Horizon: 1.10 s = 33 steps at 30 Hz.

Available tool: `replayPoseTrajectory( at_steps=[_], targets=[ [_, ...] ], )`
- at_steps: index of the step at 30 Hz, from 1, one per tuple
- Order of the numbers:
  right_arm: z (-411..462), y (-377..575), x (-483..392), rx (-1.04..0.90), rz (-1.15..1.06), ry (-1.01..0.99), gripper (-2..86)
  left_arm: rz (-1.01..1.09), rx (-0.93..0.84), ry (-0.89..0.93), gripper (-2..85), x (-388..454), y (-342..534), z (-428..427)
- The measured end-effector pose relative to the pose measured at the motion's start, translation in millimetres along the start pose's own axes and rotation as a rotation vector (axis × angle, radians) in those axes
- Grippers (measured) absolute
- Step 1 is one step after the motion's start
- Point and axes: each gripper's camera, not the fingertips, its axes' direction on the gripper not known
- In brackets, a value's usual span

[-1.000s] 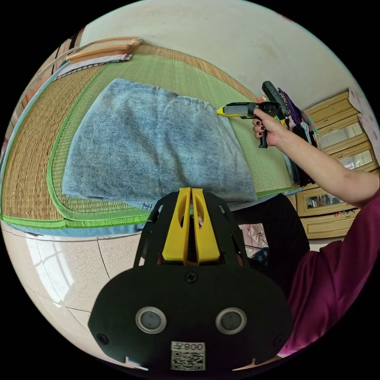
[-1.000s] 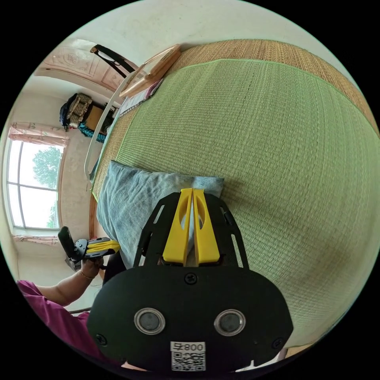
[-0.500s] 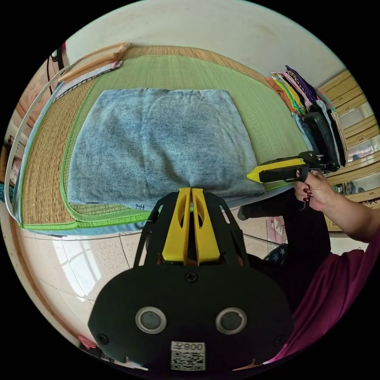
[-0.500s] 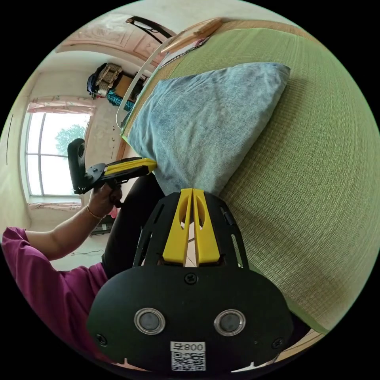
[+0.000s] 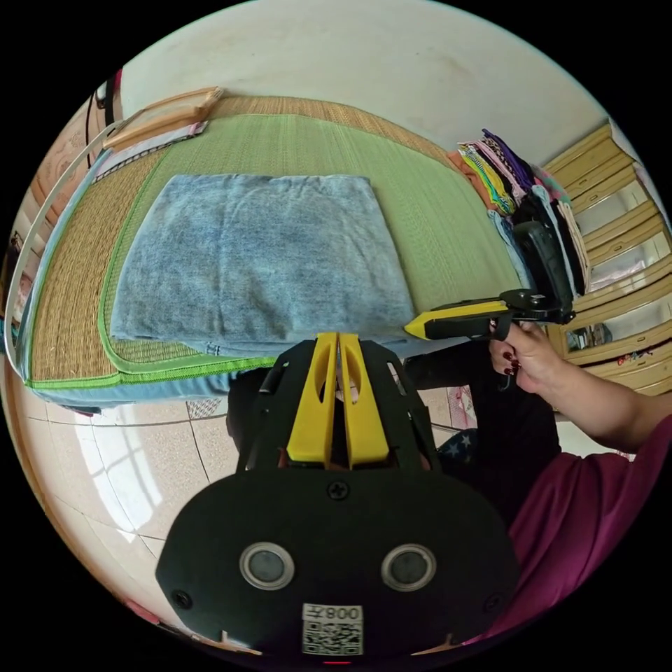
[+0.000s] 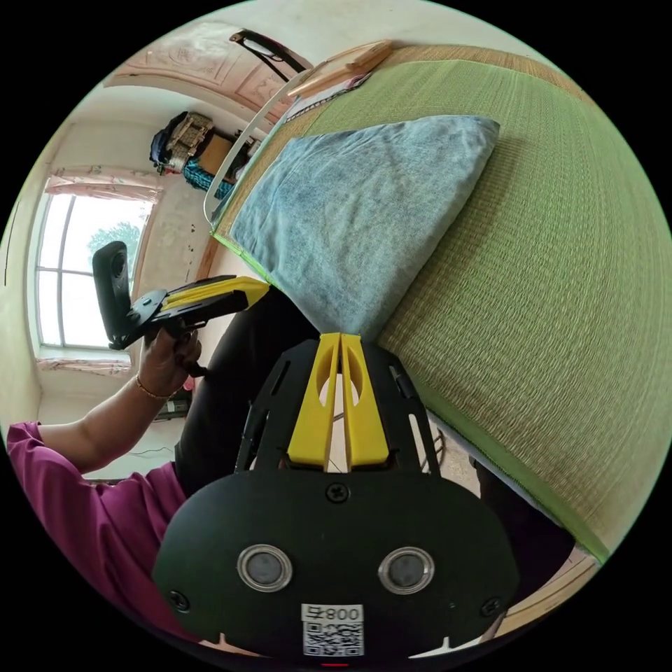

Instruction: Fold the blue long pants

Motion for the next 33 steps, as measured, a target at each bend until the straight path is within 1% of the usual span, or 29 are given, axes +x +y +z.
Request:
replayPoseTrajectory(
  at_steps=[2,4,8,16,22,27,30,33],
  targets=[
    [0.2,9.0,-1.9,0.010,0.002,0.010,0.1,0.017,0.012,-0.003,0.1,5.0,4.7,-4.4],
    [-0.2,15.9,0.9,0.019,0.025,-0.013,0.1,0.039,-0.014,-0.006,0.1,8.8,10.0,-2.4],
    [-0.7,30.4,1.1,0.021,0.044,0.004,0.1,0.014,-0.005,0.009,0.2,-2.1,13.4,-7.7],
    [2.7,28.6,-18.5,0.015,-0.003,0.014,0.0,-0.187,0.140,-0.048,0.1,-100.8,16.6,-67.9],
    [14.2,12.0,-30.5,-0.015,-0.019,0.028,0.0,-0.274,0.164,-0.115,0.1,-170.1,16.5,-94.9],
    [25.6,5.8,-35.3,-0.042,-0.019,0.025,0.0,-0.424,0.245,-0.075,0.1,-227.7,15.9,-108.6],
    [33.5,3.2,-37.1,-0.071,-0.021,0.034,0.0,-0.494,0.239,-0.047,0.1,-253.5,14.0,-99.8],
    [39.5,0.1,-37.8,-0.094,-0.020,0.035,0.0,-0.519,0.177,-0.041,0.1,-267.4,9.2,-81.5]
  ],
)
